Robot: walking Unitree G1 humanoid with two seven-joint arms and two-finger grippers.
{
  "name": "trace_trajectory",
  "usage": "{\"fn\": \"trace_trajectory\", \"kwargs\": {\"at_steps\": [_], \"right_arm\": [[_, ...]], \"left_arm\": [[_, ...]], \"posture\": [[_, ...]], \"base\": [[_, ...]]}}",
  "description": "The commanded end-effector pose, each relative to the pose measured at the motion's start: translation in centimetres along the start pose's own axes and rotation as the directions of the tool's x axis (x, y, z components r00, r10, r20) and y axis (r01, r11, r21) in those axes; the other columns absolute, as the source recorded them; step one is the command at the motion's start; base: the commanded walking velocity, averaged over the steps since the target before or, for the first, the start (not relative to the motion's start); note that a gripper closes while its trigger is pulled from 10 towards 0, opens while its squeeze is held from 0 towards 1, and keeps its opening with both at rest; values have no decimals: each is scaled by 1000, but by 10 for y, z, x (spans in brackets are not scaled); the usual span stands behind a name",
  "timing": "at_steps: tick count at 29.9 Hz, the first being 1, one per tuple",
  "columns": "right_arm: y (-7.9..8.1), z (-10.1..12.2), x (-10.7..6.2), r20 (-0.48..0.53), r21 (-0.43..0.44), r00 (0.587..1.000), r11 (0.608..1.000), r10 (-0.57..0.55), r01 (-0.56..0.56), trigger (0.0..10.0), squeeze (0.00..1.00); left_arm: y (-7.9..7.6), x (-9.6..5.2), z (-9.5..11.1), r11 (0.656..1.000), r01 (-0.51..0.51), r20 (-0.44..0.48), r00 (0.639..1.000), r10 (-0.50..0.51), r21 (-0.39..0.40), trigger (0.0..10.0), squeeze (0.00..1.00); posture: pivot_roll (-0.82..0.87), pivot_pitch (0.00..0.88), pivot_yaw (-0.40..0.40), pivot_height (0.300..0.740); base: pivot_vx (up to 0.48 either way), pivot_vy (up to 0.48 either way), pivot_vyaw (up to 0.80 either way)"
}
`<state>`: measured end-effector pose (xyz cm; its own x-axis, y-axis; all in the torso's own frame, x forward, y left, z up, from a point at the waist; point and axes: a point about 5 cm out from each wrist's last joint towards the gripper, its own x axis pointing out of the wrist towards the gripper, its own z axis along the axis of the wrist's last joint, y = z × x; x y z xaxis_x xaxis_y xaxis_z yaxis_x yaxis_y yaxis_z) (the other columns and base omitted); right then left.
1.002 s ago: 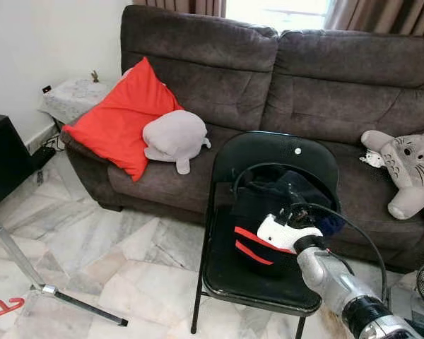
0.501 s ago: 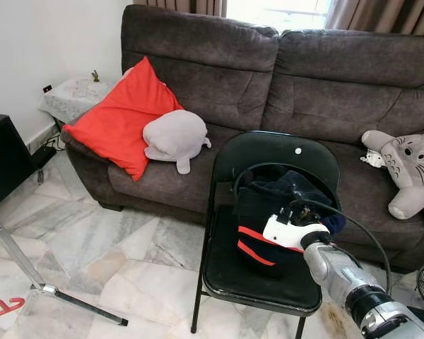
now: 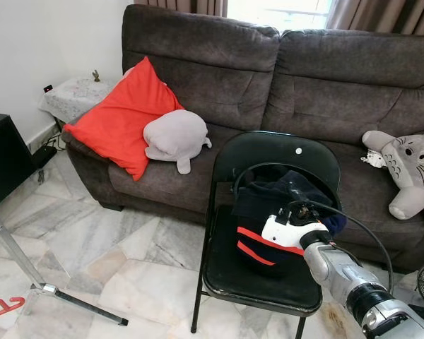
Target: Hang hanger
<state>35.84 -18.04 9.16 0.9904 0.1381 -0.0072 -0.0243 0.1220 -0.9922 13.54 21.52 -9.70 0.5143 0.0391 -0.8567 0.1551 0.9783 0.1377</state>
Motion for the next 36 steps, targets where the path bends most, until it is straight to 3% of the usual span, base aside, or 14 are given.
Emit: {"fn": "trace_trajectory", "kwargs": {"at_steps": [1,21,36], "right_arm": [[-4,-1,2,-3,6,1000,1000,-1,1,0,0],[0,-2,-1,-12,21,1000,1000,-1,1,0,0],[7,-8,-6,-79,99,997,995,11,-4,0,0]], "left_arm": [[-2,-1,-4,1000,9,-8,1000,-9,-2,10000,0],[-2,-1,-4,1000,8,-2,1000,-8,-12,10000,0],[-2,-1,-4,1000,7,3,1000,-7,-24,10000,0]], "posture": [[50,0,-9,740],[49,0,-7,740],[51,0,-5,740]], "base": [[0,0,0],[0,0,0],[0,0,0]]}}
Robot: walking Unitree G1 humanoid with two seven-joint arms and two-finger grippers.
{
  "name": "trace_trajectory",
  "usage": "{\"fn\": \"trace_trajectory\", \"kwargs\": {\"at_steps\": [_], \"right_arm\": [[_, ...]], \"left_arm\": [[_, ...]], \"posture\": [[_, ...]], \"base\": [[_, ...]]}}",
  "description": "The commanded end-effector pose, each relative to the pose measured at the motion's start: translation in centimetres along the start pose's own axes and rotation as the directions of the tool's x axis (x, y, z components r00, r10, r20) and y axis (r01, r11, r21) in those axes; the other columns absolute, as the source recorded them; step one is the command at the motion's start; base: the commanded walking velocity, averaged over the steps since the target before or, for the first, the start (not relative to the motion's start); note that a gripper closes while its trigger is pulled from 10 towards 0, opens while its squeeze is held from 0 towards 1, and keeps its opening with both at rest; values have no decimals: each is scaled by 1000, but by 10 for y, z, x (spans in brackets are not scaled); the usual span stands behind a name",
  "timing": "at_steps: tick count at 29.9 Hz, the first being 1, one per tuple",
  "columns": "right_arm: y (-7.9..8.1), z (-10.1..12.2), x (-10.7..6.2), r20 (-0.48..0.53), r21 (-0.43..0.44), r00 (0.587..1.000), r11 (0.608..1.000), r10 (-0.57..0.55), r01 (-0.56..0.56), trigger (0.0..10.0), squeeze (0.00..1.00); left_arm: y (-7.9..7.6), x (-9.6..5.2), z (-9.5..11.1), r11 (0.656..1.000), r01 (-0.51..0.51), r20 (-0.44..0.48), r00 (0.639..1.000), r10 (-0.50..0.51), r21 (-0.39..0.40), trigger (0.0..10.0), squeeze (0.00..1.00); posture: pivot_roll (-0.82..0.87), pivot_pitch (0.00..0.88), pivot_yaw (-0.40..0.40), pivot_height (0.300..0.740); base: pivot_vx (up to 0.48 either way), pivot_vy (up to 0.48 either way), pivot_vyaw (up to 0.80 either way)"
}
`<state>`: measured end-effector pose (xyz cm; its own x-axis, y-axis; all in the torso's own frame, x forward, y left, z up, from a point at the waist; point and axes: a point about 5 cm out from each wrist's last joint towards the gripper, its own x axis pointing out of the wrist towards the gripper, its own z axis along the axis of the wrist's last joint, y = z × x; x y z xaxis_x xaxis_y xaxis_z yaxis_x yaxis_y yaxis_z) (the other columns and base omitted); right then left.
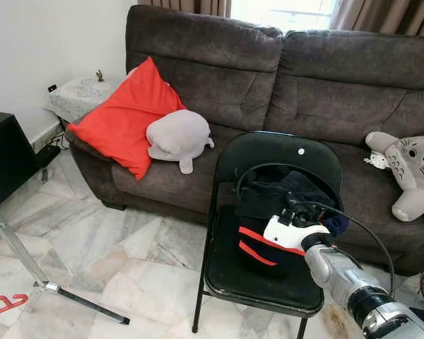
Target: Hang hanger
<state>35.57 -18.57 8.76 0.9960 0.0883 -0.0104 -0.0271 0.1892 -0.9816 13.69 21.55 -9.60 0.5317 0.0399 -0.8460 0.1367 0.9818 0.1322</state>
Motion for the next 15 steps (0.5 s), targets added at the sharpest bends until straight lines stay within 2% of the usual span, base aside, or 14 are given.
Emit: {"fn": "trace_trajectory", "kwargs": {"at_steps": [1,2,3,4,5,7,8,9,10,11,12,13,14,15], "right_arm": [[4,-7,-3,-66,90,998,996,12,-6,0,0],[4,-7,-3,-66,90,998,996,12,-6,0,0],[4,-14,-5,-167,269,986,962,9,36,0,0],[4,-17,-6,-203,337,979,939,9,61,0,0],[4,-17,-6,-203,337,979,939,9,61,0,0],[3,-22,-7,-263,452,965,884,2,121,0,0],[3,-22,-7,-263,452,965,884,2,121,0,0],[2,-23,-8,-284,492,959,858,-1,147,0,0],[2,-23,-8,-284,492,959,858,-1,147,0,0],[1,-28,-10,-352,596,936,770,-2,226,0,0],[1,-28,-10,-352,596,936,770,-2,226,0,0],[1,-33,-12,-402,674,916,677,1,295,0,0],[1,-33,-12,-402,674,916,677,1,295,0,0],[0,-34,-12,-413,690,911,653,2,311,0,0]], "left_arm": [[-3,-1,-5,1000,12,-17,1000,-12,-4,10000,0],[-3,-1,-5,1000,12,-17,1000,-12,-4,10000,0],[-3,-1,-5,1000,12,-17,1000,-12,-3,10000,0],[-2,-1,-5,1000,12,-17,1000,-12,-3,10000,0],[-2,-1,-5,1000,12,-17,1000,-12,-3,10000,0],[-2,-1,-5,1000,11,-17,1000,-11,-2,10000,0],[-2,-1,-5,1000,11,-17,1000,-11,-2,10000,0],[-2,-1,-5,1000,11,-17,1000,-11,-1,10000,0],[-2,-1,-5,1000,11,-17,1000,-11,-1,10000,0],[-2,-1,-5,1000,10,-16,1000,-10,-1,10000,0],[-2,-1,-5,1000,10,-16,1000,-10,-1,10000,0],[-2,-1,-5,1000,9,-14,1000,-9,-1,10000,0],[-2,-1,-5,1000,9,-14,1000,-9,-1,10000,0],[-2,-1,-5,1000,9,-14,1000,-9,-1,10000,0]], "posture": [[52,0,-5,740],[52,0,-5,740],[53,0,-5,740],[53,0,-5,740],[53,0,-5,740],[53,0,-5,740],[53,0,-5,740],[53,0,-5,740],[53,0,-5,740],[50,0,-5,740],[50,0,-5,740],[50,0,-6,740],[50,0,-6,740],[50,0,-6,740]], "base": [[0,0,0],[0,0,0],[0,0,0],[0,0,0],[0,0,0],[0,0,0],[0,0,0],[0,0,0],[0,0,0],[0,0,0],[0,0,0],[0,0,0],[0,0,0],[0,0,0]]}}
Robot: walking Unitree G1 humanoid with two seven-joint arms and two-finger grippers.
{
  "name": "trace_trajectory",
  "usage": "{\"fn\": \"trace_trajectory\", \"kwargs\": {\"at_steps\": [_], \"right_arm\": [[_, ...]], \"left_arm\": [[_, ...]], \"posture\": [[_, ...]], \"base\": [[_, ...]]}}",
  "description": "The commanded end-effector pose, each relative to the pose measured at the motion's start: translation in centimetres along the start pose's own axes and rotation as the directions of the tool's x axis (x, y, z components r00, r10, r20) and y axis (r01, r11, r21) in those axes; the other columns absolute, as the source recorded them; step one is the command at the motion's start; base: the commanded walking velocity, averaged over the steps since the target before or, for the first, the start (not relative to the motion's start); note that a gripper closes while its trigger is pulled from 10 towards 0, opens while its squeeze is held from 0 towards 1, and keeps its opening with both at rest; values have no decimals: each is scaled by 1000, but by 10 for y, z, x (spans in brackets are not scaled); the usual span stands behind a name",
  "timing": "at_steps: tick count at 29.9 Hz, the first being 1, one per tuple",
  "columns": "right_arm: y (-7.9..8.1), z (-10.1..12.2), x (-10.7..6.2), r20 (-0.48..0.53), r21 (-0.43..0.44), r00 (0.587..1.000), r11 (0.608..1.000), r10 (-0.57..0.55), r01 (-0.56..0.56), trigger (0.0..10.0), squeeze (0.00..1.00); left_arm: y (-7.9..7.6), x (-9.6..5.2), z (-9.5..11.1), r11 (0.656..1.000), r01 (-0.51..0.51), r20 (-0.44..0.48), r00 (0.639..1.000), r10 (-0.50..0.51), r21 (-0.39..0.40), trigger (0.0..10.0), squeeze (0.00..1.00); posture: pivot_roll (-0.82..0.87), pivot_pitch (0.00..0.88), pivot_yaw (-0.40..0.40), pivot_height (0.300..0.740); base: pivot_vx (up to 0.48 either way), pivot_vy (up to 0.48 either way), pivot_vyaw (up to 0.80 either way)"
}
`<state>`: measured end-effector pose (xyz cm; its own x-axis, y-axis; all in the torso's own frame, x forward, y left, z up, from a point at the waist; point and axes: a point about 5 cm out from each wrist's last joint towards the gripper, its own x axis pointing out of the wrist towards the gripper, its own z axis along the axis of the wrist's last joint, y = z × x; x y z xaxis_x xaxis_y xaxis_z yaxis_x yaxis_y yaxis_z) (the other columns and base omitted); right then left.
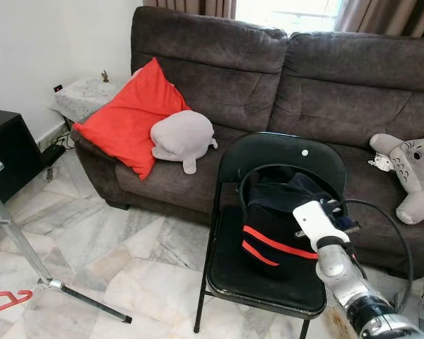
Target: Hang hanger
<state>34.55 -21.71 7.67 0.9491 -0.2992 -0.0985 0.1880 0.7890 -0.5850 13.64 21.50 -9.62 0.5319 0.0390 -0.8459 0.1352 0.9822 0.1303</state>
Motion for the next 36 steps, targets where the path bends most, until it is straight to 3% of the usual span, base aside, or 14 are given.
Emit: {"fn": "trace_trajectory", "kwargs": {"at_steps": [1,4,5,6,7,9,18,23,27,31,36], "right_arm": [[-6,0,1,-34,160,999,986,-42,47,0,0],[-8,-6,0,-118,339,991,935,-64,100,0,0],[-8,-6,0,-118,339,991,935,-64,100,0,0],[-9,-12,-1,-183,451,981,881,-64,141,0,0],[-8,-20,-3,-263,580,964,791,-43,194,0,0],[-5,-23,-6,-276,599,961,776,-31,197,0,0],[-3,-27,-10,-281,563,960,806,-17,179,0,0],[-23,-27,-12,-279,535,950,799,-138,274,0,0],[-35,-39,-24,-345,514,908,763,-236,393,0,0],[-43,-47,-33,-377,472,876,751,-301,461,0,0],[-36,-49,-36,-395,458,883,779,-254,429,0,0]], "left_arm": [[-2,-1,-5,1000,8,-13,1000,-8,1,10000,0],[-2,-1,-5,1000,7,-12,1000,-7,1,10000,0],[-2,-1,-5,1000,7,-12,1000,-7,1,10000,0],[-2,-1,-5,1000,7,-11,1000,-7,0,10000,0],[-2,-1,-5,1000,7,-11,1000,-7,0,10000,0],[-2,-1,-5,1000,7,-12,1000,-7,1,10000,0],[-1,-1,-6,1000,7,-13,1000,-7,4,10000,0],[-1,-1,-5,1000,5,-11,1000,-5,1,10000,0],[-1,-1,-5,1000,5,-9,1000,-6,-1,10000,0],[-1,-1,-5,1000,5,-7,1000,-5,-2,10000,0],[0,-1,-4,1000,2,-7,1000,-2,-1,10000,0]], "posture": [[50,0,-6,740],[50,0,-8,740],[50,0,-8,740],[52,0,-9,740],[51,0,-9,740],[50,0,-9,740],[50,0,-7,740],[52,0,-11,740],[42,0,-8,740],[44,0,-9,740],[42,0,-10,740]], "base": [[0,0,0],[0,0,0],[0,0,0],[0,0,0],[0,0,0],[0,0,0],[0,0,0],[0,0,0],[0,0,0],[0,0,0],[0,0,0]]}}
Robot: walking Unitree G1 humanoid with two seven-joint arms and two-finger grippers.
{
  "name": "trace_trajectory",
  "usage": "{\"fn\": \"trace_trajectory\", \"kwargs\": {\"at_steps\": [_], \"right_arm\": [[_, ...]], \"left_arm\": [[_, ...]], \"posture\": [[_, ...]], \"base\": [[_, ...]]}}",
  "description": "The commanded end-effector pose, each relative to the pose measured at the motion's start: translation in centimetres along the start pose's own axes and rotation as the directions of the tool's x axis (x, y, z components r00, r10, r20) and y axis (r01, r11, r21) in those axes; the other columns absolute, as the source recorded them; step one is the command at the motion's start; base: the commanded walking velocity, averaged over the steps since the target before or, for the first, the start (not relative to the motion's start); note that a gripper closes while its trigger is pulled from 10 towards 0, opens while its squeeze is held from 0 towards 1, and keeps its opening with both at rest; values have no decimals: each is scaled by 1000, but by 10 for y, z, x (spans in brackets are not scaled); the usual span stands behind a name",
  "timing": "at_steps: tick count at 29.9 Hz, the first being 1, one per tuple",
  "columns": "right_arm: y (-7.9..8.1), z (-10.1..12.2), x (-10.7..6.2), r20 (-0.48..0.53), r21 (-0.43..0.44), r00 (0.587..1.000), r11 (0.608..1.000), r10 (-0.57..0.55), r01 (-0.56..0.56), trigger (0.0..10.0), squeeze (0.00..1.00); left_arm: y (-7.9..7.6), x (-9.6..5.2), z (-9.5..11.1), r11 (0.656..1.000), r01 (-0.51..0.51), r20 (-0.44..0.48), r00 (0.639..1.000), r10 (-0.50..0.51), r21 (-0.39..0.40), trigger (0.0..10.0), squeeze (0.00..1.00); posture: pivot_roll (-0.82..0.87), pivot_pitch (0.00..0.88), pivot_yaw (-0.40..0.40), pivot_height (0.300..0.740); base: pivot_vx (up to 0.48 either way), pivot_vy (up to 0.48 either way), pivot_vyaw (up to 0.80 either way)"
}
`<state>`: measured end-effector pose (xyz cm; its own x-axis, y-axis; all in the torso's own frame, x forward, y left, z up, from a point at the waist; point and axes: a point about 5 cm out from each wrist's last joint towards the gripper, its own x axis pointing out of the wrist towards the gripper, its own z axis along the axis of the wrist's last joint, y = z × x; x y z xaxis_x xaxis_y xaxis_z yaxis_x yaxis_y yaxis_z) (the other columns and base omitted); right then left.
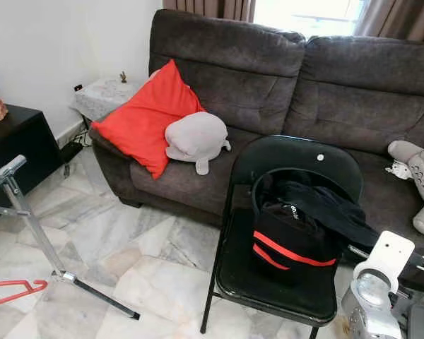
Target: Hang hanger
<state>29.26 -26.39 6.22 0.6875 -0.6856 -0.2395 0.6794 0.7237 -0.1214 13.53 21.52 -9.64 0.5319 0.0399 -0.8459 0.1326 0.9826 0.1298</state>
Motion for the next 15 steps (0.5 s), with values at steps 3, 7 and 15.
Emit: {"fn": "trace_trajectory", "kwargs": {"at_steps": [3,7,15], "right_arm": [[5,-6,-4,-56,-33,998,999,28,-30,10000,0],[8,-2,-4,-36,-90,999,995,32,-35,10000,1000],[9,-2,-4,-32,-183,998,982,45,-50,10000,0]], "left_arm": [[0,-1,-3,1000,2,-8,1000,-2,0,10000,0],[0,-1,-2,1000,2,-8,1000,-2,1,10000,0],[0,0,-3,1000,5,-10,1000,-5,-1,10000,0]], "posture": [[45,0,-10,740],[47,0,-11,740],[45,0,-11,740]], "base": [[0,0,0],[0,0,0],[0,0,0]]}}
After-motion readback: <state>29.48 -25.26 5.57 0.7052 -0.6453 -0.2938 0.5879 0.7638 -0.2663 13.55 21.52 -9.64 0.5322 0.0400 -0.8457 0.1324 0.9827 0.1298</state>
